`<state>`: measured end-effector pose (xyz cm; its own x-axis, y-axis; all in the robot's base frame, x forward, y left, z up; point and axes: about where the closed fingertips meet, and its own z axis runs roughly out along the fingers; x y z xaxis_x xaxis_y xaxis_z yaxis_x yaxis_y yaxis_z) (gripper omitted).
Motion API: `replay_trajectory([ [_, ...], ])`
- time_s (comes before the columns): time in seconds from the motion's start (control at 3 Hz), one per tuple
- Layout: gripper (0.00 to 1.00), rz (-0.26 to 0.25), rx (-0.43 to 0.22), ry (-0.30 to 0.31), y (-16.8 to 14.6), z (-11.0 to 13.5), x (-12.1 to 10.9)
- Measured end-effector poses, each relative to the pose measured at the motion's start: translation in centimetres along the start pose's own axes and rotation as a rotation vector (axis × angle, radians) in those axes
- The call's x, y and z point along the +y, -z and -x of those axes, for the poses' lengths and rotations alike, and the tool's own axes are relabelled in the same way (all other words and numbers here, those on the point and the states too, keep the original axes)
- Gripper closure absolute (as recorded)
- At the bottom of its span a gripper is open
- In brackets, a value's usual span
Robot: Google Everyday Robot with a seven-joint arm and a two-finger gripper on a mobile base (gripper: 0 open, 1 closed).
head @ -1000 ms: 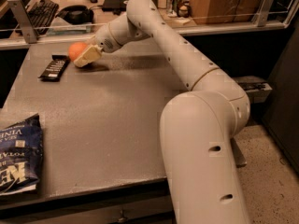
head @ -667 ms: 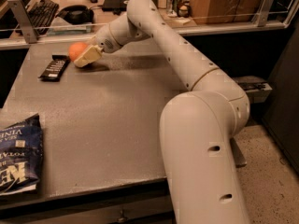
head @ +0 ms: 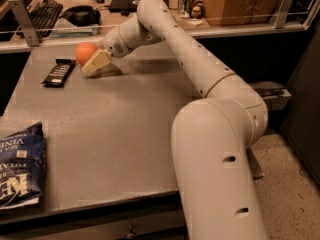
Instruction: Move orange near rxbar chocolate
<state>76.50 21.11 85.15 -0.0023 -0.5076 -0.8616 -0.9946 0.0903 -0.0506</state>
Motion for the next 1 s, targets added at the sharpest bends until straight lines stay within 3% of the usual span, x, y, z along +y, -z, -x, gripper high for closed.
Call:
replay_trajectory([
  [0.33, 0.0, -0.003, -0.001, 0.001, 0.4, 0.0, 0.0],
  [0.67, 0.0, -0.028, -0.014, 0.0, 2.9, -0.5, -0.5],
  [1.0, 0.0, -0.109, -0.01, -0.008, 11.1, -3.1, -1.3],
])
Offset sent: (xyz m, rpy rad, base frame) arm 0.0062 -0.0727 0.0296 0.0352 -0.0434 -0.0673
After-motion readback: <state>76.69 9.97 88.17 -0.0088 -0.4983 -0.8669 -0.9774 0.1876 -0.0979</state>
